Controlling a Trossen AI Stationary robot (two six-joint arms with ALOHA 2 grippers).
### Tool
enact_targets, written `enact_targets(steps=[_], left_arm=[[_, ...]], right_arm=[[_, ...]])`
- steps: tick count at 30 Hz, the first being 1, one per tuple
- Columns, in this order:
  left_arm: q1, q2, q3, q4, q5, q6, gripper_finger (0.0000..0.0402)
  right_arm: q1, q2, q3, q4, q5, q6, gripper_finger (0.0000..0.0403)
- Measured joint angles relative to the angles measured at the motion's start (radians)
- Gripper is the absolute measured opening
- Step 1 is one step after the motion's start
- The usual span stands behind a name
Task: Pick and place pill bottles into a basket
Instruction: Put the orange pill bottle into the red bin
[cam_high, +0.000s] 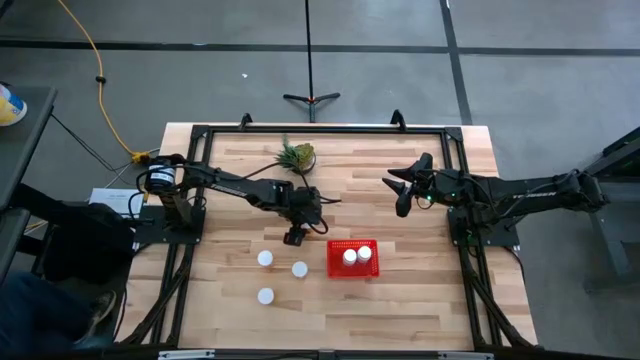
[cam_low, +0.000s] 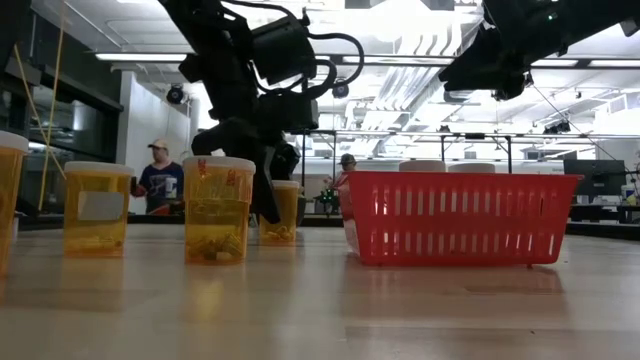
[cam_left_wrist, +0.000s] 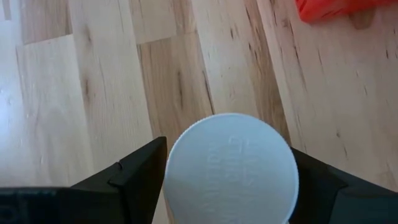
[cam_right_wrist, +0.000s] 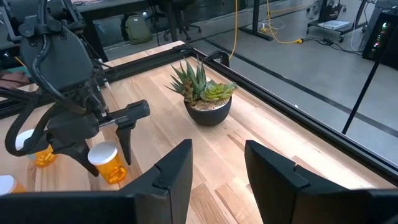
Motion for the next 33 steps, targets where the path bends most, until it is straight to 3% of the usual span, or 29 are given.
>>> enact_targets(steps=[14,26,33], left_arm=[[0.000,0.000,0.000,-0.001,-0.027,0.000,0.0301],[0.000,0.000,0.000,-0.001,-0.009,-0.001,0.0220],[0.000,0.000,0.000,0.004,-0.008,-0.001,0.0243]], right_arm=[[0.000,0.000,0.000,0.000,0.000,0.000,0.0138],[0.000,0.000,0.000,0.000,0.000,0.000,0.0138],[0.000,0.000,0.000,0.000,0.000,0.000,0.0138]])
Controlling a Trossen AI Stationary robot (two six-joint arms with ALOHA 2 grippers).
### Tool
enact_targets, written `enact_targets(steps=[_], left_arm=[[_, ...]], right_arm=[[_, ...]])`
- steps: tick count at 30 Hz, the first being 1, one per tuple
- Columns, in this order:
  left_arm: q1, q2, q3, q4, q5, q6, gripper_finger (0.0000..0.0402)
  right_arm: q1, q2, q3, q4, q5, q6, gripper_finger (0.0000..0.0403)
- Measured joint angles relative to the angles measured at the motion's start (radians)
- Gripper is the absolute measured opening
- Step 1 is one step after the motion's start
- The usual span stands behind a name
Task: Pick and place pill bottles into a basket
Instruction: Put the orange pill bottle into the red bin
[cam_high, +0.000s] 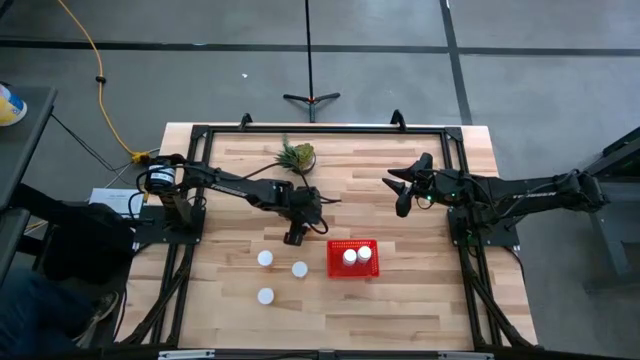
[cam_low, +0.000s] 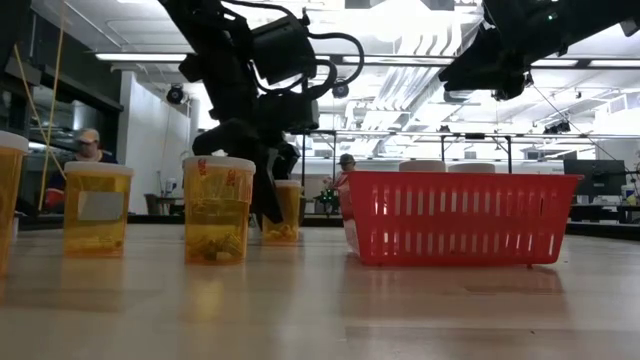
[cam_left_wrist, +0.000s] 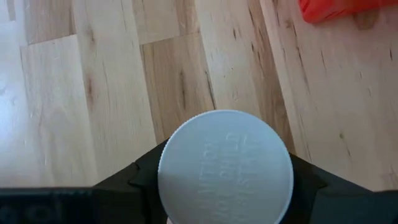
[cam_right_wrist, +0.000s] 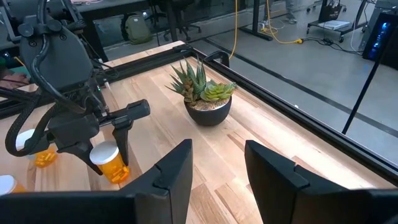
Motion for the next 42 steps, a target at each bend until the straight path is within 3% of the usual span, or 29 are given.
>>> enact_targets(steps=[9,17,23,42], left_arm=[[0.000,0.000,0.048,-0.011,-0.010,-0.030,0.0222],[-0.007,-0.001,0.207,-0.091,-0.010,-0.038,0.0230],[-0.044,-0.001,0.305,-0.114,0.003,-0.079,0.0221],[-0.166,0.063,0.326,-0.031,-0.014,-0.158,0.0236]], right_arm=[[0.000,0.000,0.000,-0.010,0.010,0.001,0.0138],[0.000,0.000,0.000,-0.039,0.022,0.003,0.0138],[0.000,0.000,0.000,-0.055,0.091,0.003,0.0138],[0.000,0.000,0.000,-0.061,0.143,0.003,0.0138]])
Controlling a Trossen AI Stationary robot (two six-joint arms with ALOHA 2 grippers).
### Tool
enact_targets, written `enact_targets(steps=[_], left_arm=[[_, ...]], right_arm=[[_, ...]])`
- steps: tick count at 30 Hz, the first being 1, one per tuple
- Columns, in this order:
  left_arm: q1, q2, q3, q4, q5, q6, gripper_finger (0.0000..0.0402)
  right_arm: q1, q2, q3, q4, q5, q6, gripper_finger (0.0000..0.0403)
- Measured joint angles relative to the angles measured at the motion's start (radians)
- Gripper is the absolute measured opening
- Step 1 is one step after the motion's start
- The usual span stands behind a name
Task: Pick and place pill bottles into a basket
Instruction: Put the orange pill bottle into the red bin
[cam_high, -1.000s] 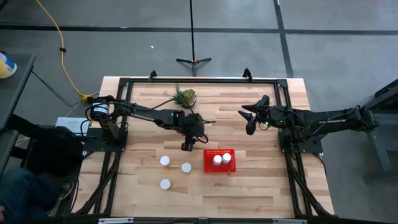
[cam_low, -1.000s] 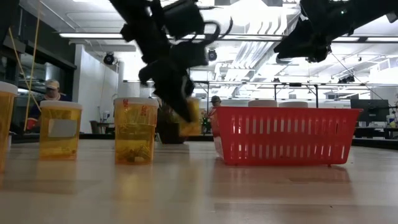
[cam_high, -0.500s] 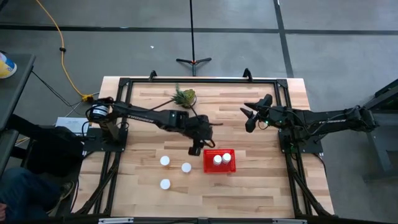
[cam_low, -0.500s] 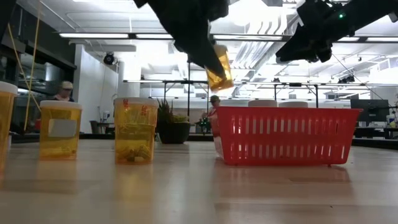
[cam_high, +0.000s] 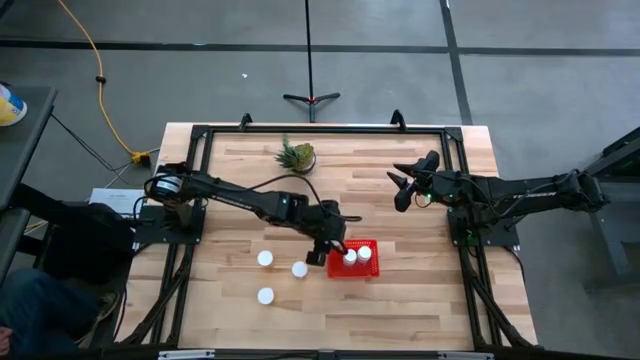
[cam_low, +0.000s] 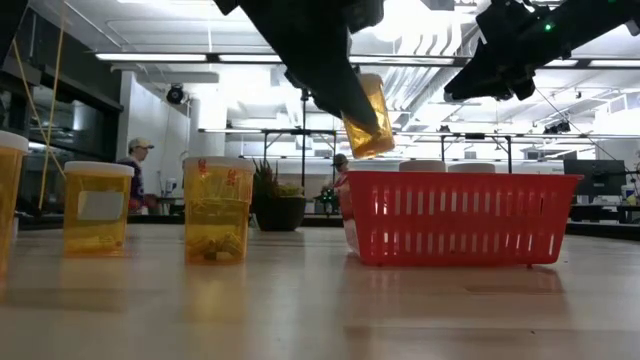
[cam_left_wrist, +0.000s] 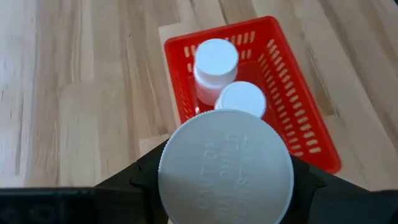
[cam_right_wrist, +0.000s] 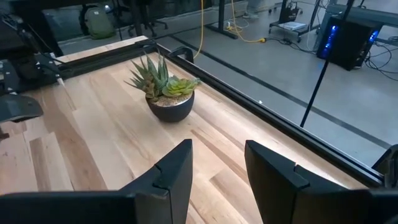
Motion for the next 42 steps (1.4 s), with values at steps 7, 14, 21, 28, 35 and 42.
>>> enact_targets(steps=[7,14,21,28,35,42], left_arm=[[0.000,0.028,-0.001,0.025,0.020,-0.009,0.0220],[0.000,0.055,0.000,0.053,0.022,-0.009,0.0238],[0.000,0.056,-0.001,0.048,0.045,-0.016,0.0221],[0.000,0.056,-0.001,0.040,0.057,-0.015,0.0238],[0.000,0.056,-0.005,0.041,0.078,0.006,0.0223],[0.000,0.056,-0.009,0.035,0.079,0.043,0.0240]], right_arm=[[0.000,0.000,0.000,-0.007,-0.004,0.007,0.0138],[0.000,0.000,0.000,-0.018,-0.005,0.008,0.0138],[0.000,0.000,0.000,-0.021,-0.005,0.008,0.0138],[0.000,0.000,0.000,-0.021,-0.005,0.007,0.0138],[0.000,0.000,0.000,-0.022,-0.005,0.007,0.0138],[0.000,0.000,0.000,-0.022,-0.003,0.007,0.0138]])
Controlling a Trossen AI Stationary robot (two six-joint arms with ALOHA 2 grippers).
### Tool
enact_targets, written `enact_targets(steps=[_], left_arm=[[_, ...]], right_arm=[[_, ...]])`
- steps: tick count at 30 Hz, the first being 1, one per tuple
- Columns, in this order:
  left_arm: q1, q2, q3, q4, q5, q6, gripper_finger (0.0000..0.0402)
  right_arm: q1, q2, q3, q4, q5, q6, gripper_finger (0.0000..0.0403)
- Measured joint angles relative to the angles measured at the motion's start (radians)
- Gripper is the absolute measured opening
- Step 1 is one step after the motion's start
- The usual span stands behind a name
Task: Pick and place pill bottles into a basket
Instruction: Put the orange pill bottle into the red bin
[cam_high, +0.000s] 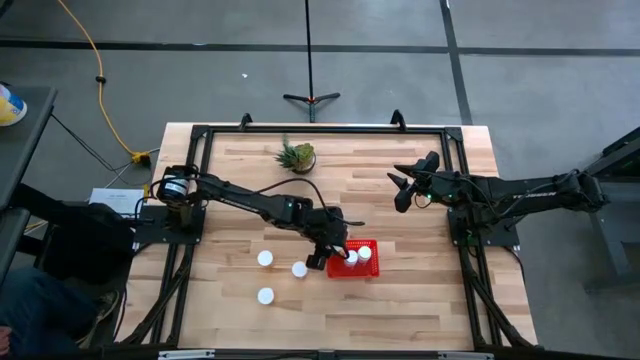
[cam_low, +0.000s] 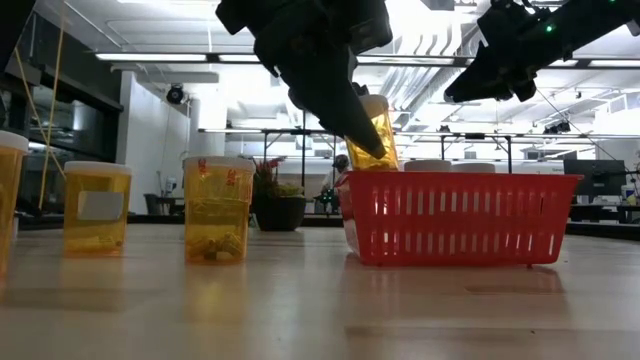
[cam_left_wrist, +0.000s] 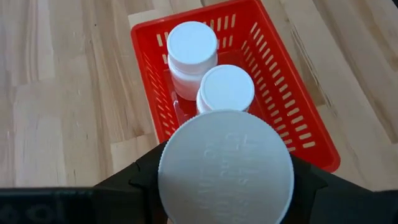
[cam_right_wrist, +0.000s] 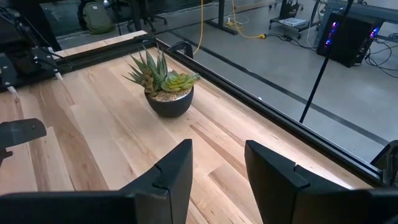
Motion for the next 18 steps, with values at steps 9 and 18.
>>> enact_targets(steps=[9,18], left_arm=[[0.002,0.008,0.000,-0.005,0.000,0.034,0.0228],[0.002,0.063,0.001,0.029,0.016,0.033,0.0234]], right_arm=[[0.000,0.000,0.000,0.000,0.006,-0.003,0.0138],[0.000,0.000,0.000,-0.007,0.003,0.000,0.0138]])
